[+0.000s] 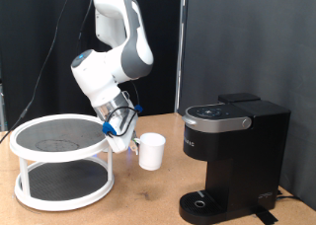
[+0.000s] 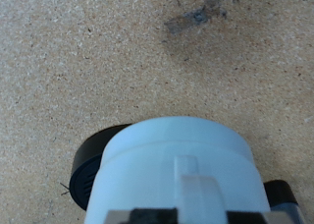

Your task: Make a cup of coffee with the keurig machine

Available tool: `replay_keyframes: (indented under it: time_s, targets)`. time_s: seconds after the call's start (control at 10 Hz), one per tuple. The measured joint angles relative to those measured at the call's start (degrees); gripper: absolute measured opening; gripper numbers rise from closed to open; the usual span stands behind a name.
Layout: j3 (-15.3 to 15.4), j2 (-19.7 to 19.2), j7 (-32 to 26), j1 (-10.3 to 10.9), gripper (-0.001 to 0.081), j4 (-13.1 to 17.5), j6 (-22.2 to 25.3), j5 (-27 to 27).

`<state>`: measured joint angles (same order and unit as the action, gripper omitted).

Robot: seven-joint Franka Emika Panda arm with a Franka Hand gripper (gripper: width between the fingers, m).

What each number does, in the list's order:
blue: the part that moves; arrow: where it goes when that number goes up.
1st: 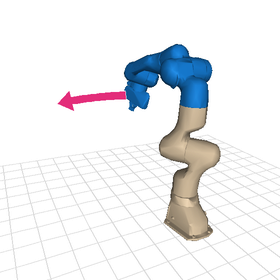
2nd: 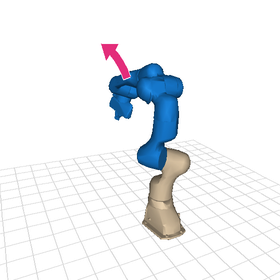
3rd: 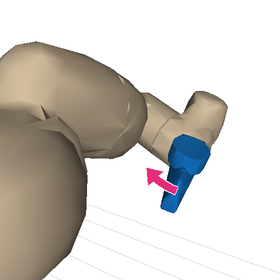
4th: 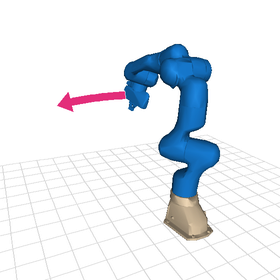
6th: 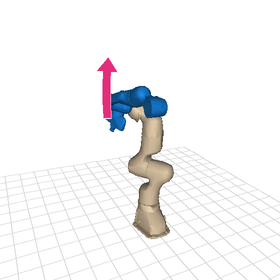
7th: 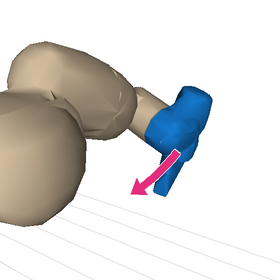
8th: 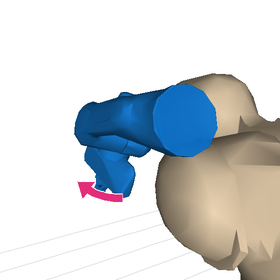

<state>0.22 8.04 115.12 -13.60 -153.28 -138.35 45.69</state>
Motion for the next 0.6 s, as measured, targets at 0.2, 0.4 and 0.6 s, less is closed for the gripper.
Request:
replay_keyframes:
  time_s: [0.2,0.4,0.6]
  targets:
    - [0.88,-2.48,-0.64,0.61,0.0076,0.21,-2.27,1.65]
    - [1.70,-4.79,-1.55,0.88,0.0076,0.75,-4.02,3.14]
    - [2.51,-6.89,-2.36,0.94,0.0076,1.48,-5.27,4.39]
